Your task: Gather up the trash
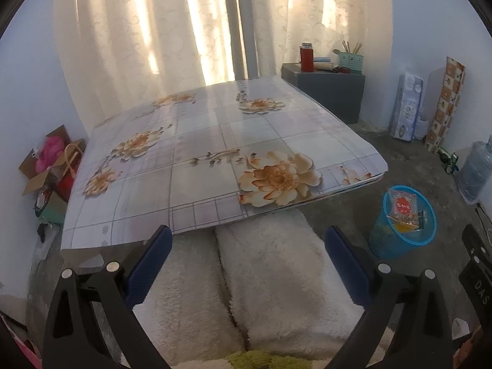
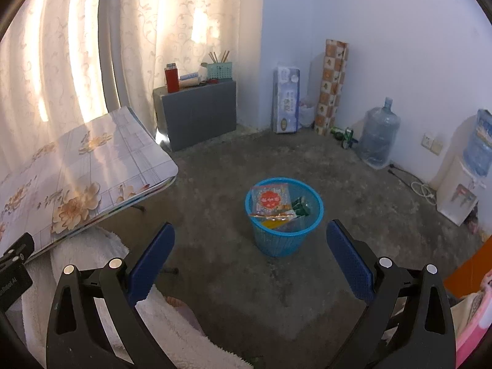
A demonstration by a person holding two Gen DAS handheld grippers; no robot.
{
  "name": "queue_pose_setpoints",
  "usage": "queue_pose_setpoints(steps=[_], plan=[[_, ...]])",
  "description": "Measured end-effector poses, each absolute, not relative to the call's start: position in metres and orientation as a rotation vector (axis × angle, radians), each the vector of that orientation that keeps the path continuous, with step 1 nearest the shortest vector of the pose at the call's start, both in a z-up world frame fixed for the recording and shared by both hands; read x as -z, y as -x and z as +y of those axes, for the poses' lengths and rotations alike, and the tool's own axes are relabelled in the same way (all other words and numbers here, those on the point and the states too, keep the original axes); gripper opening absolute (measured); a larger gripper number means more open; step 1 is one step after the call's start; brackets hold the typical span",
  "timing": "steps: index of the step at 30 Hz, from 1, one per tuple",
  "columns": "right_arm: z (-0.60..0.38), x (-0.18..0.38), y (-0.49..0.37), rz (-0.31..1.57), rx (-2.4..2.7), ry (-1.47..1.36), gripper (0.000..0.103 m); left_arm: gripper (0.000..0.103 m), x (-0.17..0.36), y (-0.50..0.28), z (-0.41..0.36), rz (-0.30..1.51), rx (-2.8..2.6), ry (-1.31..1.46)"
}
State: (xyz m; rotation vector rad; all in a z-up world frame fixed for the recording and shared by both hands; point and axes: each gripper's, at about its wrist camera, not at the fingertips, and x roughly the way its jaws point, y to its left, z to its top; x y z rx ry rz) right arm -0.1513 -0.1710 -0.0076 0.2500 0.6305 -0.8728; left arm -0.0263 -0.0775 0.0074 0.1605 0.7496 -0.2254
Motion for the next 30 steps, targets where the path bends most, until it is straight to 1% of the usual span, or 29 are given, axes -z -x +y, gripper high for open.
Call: queue_pose_setpoints(steps=[30], plan=[[-0.1682,0.0044,0.154,0.643,0.882,-0.255,0.095,0.097,-0.0126,0.0341,-0.0785,0.733,0.235,-0.161]])
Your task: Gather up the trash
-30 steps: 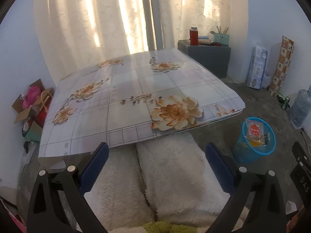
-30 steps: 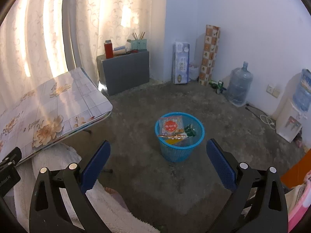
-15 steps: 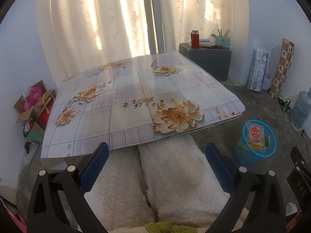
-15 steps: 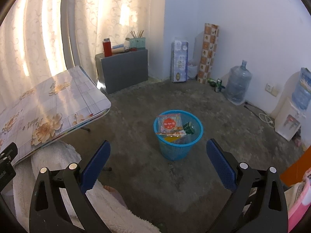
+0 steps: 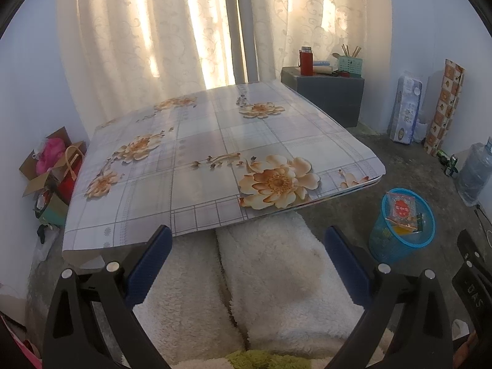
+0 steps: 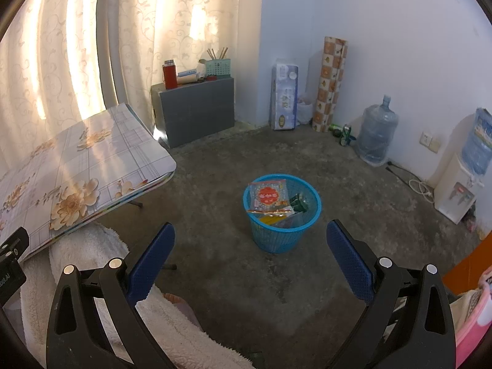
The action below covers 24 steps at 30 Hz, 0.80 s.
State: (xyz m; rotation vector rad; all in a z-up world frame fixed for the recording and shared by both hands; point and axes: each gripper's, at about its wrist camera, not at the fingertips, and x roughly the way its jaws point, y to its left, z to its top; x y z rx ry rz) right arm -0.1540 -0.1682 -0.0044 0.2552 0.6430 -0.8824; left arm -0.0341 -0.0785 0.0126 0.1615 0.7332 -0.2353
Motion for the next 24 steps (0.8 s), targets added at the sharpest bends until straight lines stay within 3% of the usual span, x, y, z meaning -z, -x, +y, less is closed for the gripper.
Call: queue_pose_setpoints(steps=[24], plan=[[-0.1684,0.0034,0.1568,0.645,0.877,-0.254,0.095,0.097,-0.0123,0.0347,-0.0819,0.741,0.252,-0.16]])
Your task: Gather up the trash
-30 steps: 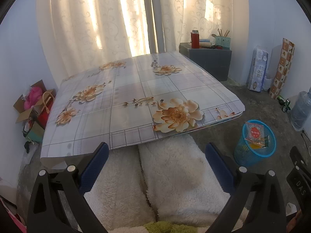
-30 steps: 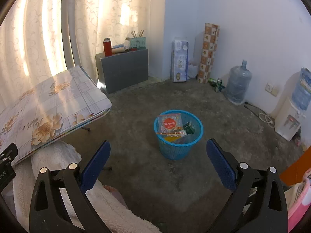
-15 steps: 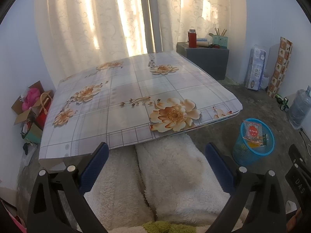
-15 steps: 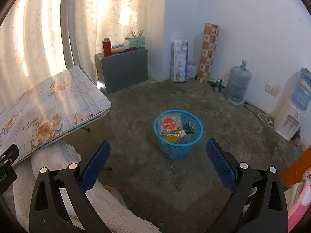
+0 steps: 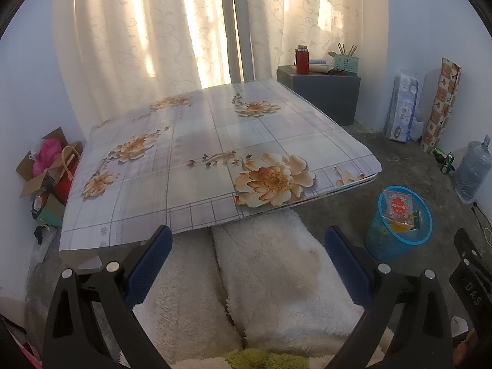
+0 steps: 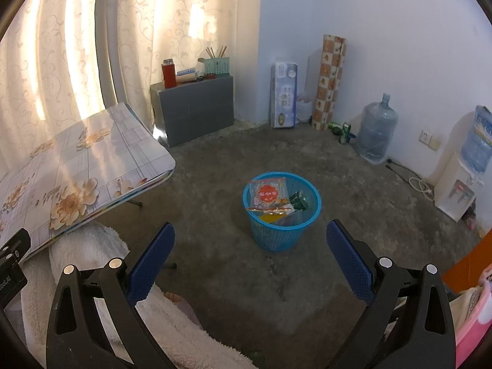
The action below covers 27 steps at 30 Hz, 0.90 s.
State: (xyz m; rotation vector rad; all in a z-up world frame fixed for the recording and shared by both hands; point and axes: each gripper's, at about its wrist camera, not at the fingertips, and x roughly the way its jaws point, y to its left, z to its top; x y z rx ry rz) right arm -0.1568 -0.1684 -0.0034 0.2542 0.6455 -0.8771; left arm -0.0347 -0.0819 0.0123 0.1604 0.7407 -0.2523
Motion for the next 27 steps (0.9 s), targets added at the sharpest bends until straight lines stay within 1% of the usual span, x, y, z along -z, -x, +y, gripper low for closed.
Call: queue_pose_setpoints(steps=[27], plan=[[-0.1676,0.0015,0.1575,0.647,0.876,-0.254,0.095,0.097,-0.0114,0.0354,-0.0808,0.743,0.258,-0.159]])
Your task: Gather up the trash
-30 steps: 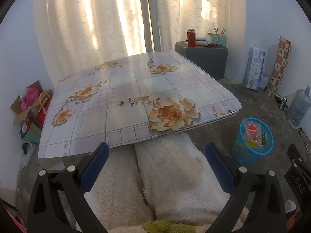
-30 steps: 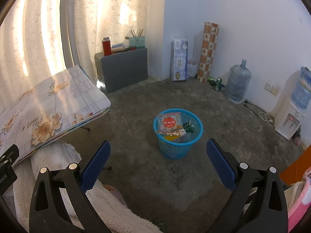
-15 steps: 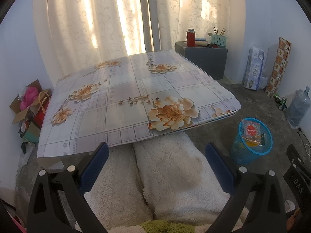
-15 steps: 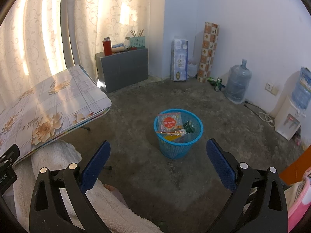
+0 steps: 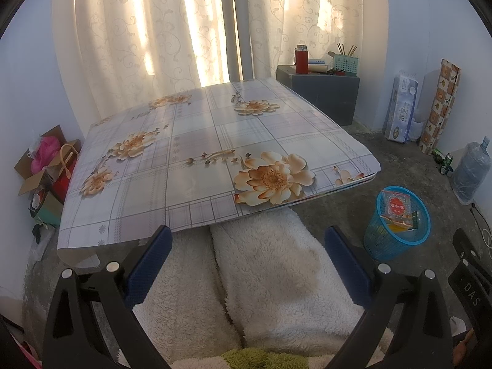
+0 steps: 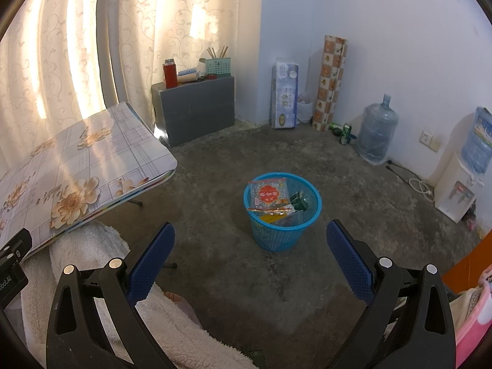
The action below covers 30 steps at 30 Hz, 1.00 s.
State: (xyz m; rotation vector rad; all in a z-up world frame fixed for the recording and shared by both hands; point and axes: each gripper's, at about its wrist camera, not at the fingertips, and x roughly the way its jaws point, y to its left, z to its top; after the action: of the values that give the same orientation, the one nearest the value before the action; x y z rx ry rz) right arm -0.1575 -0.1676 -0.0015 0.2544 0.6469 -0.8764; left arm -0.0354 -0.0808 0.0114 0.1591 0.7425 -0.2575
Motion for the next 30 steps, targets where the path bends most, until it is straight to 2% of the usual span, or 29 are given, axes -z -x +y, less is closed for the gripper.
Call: queue_pose_setpoints(steps=[30], plan=[[-0.1694,-0.001,0.1609,0.648,0.89,-0.273,0.095,0.097,-0.0086,0.0365,-0.0901,0.759,0.349,-0.163]])
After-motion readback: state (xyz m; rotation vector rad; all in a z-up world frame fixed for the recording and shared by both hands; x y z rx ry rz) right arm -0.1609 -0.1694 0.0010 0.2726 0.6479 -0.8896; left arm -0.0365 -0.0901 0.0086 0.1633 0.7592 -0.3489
